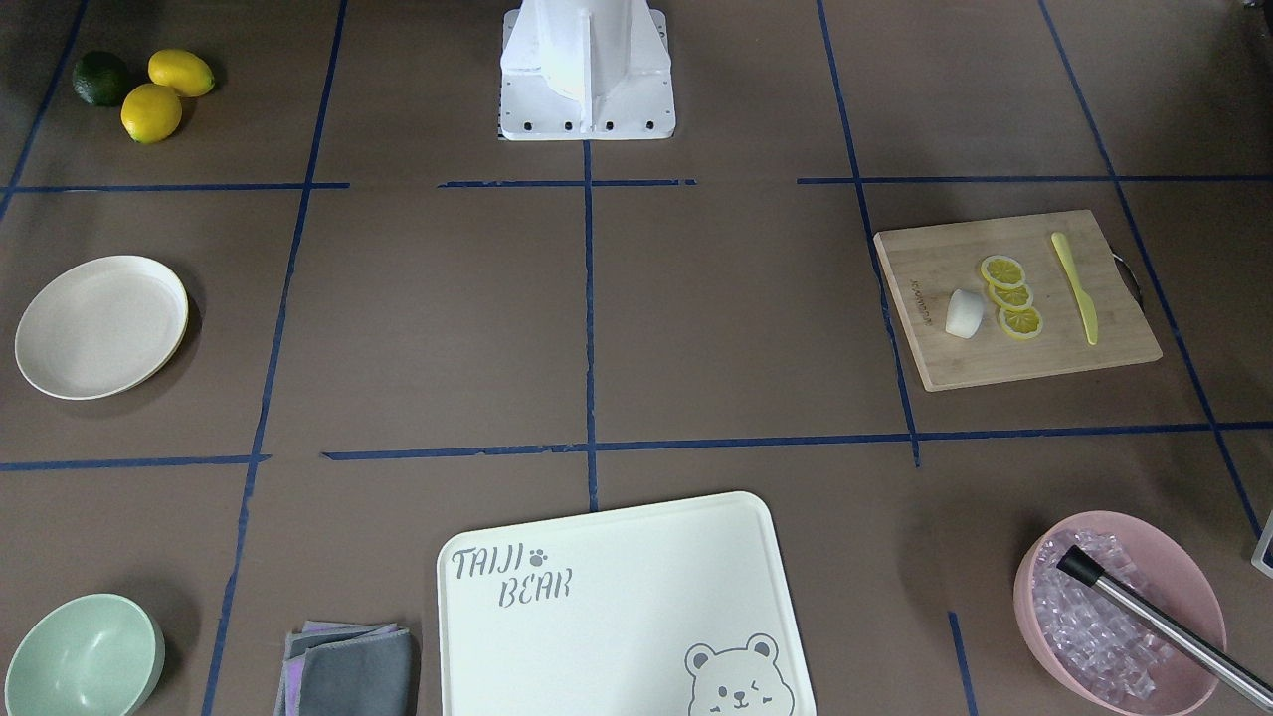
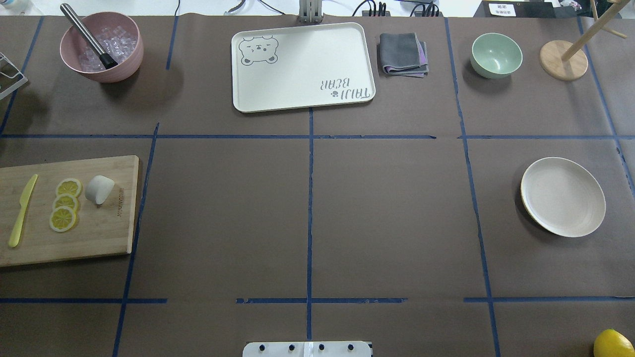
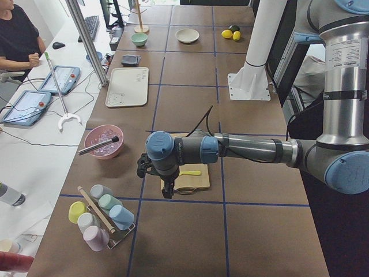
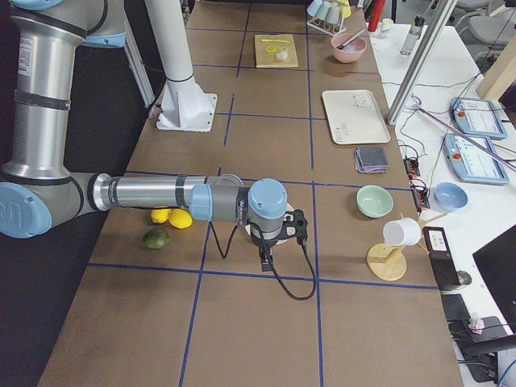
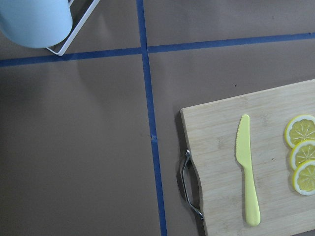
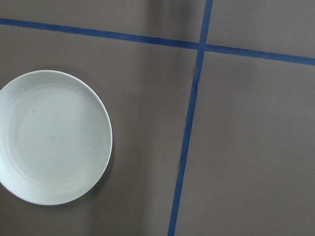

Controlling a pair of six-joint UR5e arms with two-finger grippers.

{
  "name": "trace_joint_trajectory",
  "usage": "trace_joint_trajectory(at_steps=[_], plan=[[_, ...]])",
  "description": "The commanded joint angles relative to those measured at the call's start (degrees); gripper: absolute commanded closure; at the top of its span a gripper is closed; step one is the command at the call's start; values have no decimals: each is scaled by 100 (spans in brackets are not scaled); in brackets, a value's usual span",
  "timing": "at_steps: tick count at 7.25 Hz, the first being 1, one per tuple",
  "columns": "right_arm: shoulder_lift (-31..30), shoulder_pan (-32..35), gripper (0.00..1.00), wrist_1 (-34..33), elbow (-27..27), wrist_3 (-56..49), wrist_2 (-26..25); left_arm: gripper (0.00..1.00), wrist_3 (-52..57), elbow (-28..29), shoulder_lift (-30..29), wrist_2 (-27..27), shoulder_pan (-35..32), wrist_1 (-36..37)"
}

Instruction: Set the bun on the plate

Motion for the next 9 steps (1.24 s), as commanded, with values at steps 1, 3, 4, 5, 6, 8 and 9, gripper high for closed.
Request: trace_joint_trajectory(at_steps=[1, 3, 4, 5, 6, 8, 9], plan=[[4, 1, 0, 11, 0, 17, -2, 0, -26, -103, 63, 14, -18, -26], [31, -17, 0, 37, -26, 105, 16, 0, -26, -200, 28, 14, -1, -9], [13, -17, 0, 63, -43, 105, -1, 0, -44, -200, 19, 23, 25, -17], [22, -17, 0, 72, -44, 131, -2, 0, -44, -200, 37, 23, 26, -18], [39, -34, 0, 72, -44, 236, 7, 0, -52, -270, 63, 23, 26, -9], [110, -480, 0, 281, -17, 981, 16, 0, -44, -332, 265, -12, 34, -35], [92, -587, 0, 579, -78, 1088, 7, 0, -35, -332, 283, 5, 34, -53]])
